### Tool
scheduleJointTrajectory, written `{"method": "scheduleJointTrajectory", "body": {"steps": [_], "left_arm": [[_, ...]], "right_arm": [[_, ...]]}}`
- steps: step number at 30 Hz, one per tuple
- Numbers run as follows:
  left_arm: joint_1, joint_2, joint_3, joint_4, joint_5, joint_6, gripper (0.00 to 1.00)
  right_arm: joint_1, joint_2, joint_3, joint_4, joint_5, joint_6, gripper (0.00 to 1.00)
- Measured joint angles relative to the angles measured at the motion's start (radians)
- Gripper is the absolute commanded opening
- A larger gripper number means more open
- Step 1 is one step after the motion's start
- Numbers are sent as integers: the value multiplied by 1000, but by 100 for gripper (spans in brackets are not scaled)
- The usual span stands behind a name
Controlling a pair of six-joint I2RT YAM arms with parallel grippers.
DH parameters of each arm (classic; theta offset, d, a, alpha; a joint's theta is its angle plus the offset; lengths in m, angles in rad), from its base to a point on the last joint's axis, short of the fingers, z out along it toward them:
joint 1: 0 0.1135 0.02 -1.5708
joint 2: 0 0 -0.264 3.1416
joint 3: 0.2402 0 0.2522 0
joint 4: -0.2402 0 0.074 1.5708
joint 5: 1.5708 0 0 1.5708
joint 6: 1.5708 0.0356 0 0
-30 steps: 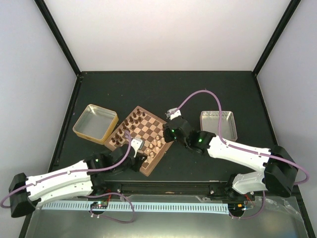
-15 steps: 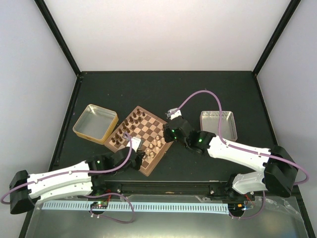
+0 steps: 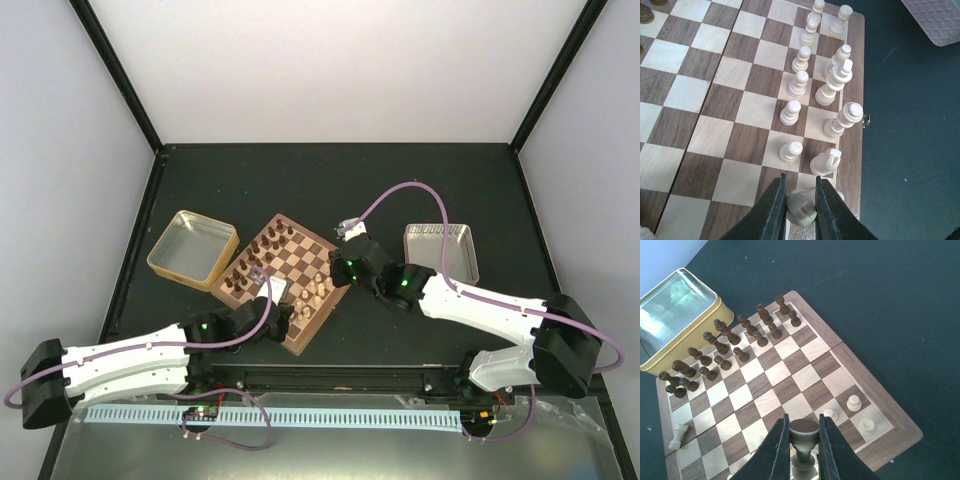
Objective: Set up the chess pieces on the board
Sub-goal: Place the chess piece on the chessboard.
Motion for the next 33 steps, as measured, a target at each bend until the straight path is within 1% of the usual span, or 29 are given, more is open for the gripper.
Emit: {"method": "scheduleJointTrajectory", "body": {"steps": [6, 12, 16, 26, 33], "left_arm": [[14, 0, -26, 22, -2, 0, 1], [77, -12, -29, 24, 11, -1, 2], [113, -28, -32, 33, 46, 5, 2], [115, -73, -40, 35, 217, 76, 2], [115, -95, -53, 30, 239, 97, 2]], "right_arm": [[0, 0, 0, 0, -10, 0, 6], [0, 0, 0, 0, -14, 0, 6], [0, 0, 0, 0, -14, 1, 6], [-1, 0, 0, 1, -14, 1, 6], [-1, 0, 0, 2, -29, 0, 6]]}}
